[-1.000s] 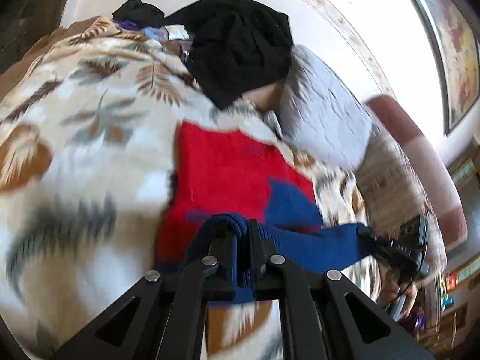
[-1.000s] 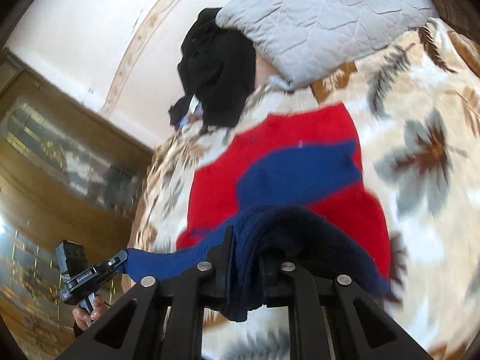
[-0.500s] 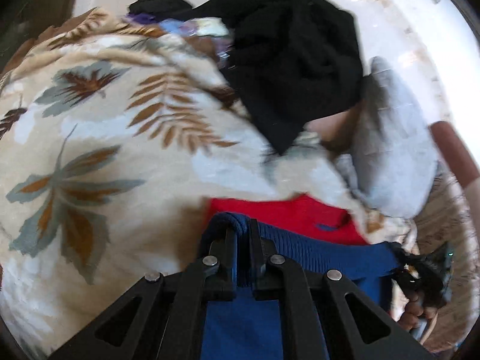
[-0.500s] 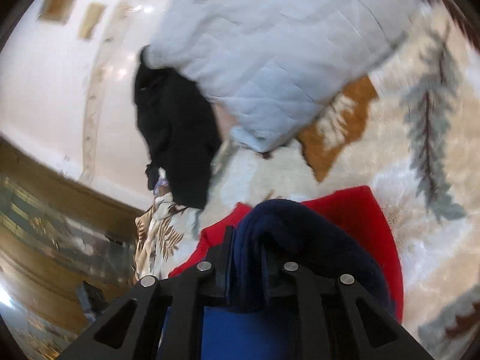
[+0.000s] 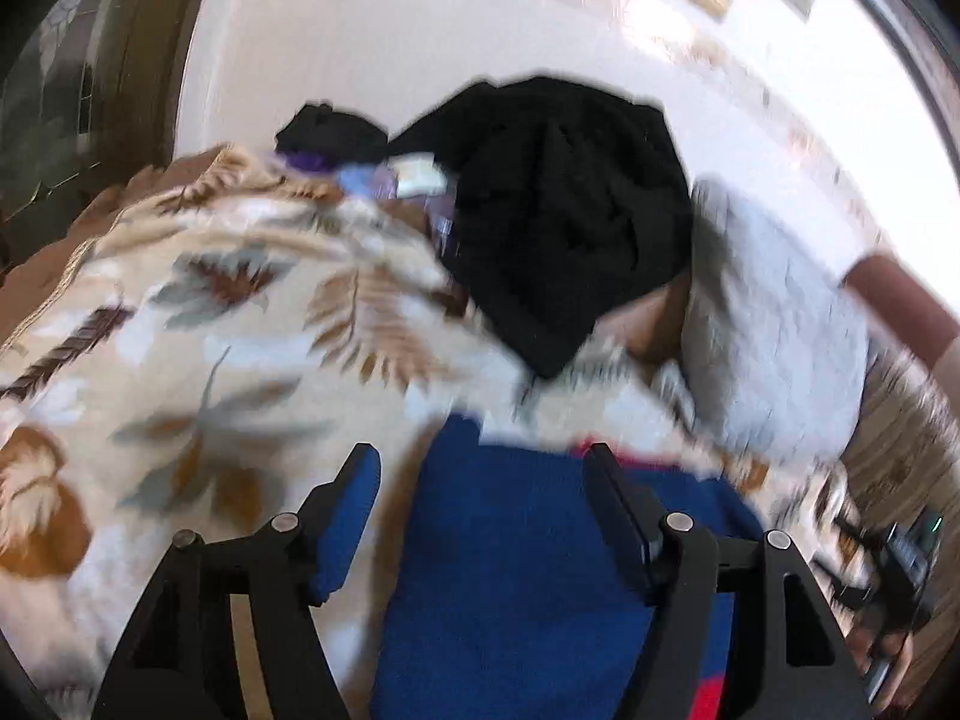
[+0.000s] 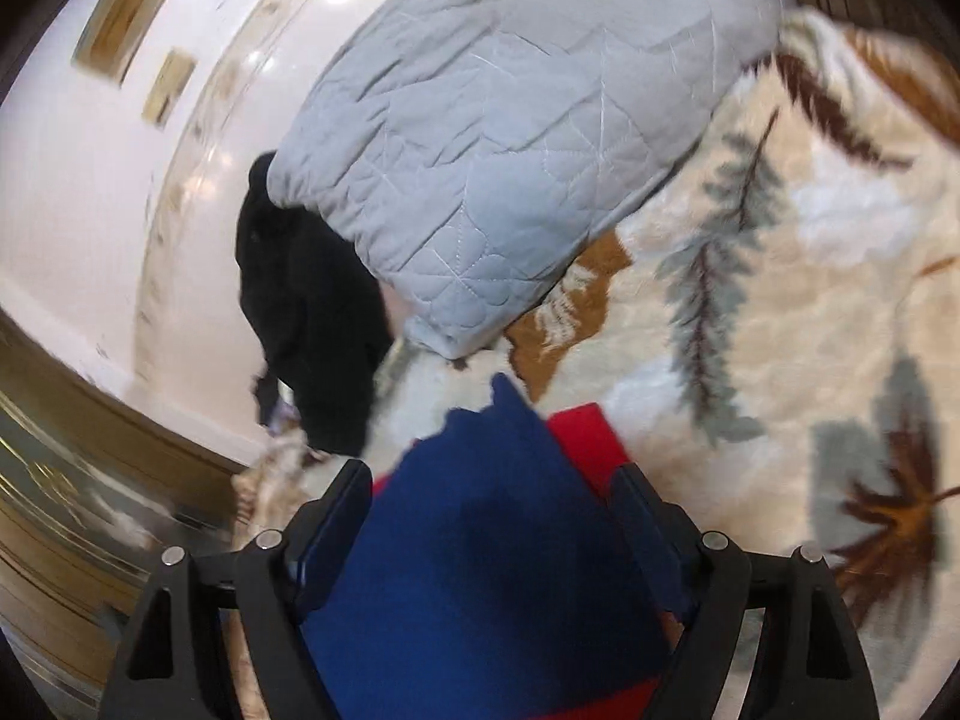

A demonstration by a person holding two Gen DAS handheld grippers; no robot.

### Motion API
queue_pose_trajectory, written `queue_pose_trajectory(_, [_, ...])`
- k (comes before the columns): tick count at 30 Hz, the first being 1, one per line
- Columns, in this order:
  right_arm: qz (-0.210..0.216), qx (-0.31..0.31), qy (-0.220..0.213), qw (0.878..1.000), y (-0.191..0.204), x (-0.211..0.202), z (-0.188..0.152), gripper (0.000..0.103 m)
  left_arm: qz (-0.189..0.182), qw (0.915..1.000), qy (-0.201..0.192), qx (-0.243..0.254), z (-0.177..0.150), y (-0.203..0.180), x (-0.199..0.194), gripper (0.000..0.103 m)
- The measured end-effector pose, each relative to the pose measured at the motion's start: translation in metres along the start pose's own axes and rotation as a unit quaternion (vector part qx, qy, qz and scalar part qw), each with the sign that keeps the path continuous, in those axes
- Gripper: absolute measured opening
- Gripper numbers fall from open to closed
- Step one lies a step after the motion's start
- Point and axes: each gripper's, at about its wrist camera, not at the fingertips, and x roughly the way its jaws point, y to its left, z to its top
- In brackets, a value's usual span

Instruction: Fold small clothes

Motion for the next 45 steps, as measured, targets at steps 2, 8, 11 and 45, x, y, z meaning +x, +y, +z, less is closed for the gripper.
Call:
queue_pose_trajectory(2, [-0.036, -0.039, -0.004, 0.999, 0.008, -0.003, -0.005, 0.083, 0.007, 0.9994, 0.034, 0.009, -0.017, -0.002, 0.002, 0.071])
queue_pose_trajectory(8, [-0.051, -0.126, 0.013, 0.991, 0.028, 0.024, -0.006, 0.059, 0.057, 0.9932, 0.1, 0.016, -0.077, -0.006, 0.006, 0.071])
queue_pose_trajectory(11, [-0.06, -0.146, 0.038, 0.987, 0.034, 0.052, -0.004, 0.056, 0.061, 0.9932, 0.098, 0.018, -0.084, -0.006, 0.007, 0.071])
queue_pose_trajectory(45, [-0.081, -0.198, 0.041, 0.976, 0.079, -0.002, -0.071, 0.045, 0.122, 0.9887, 0.073, 0.047, -0.091, 0.014, -0.018, 0.071])
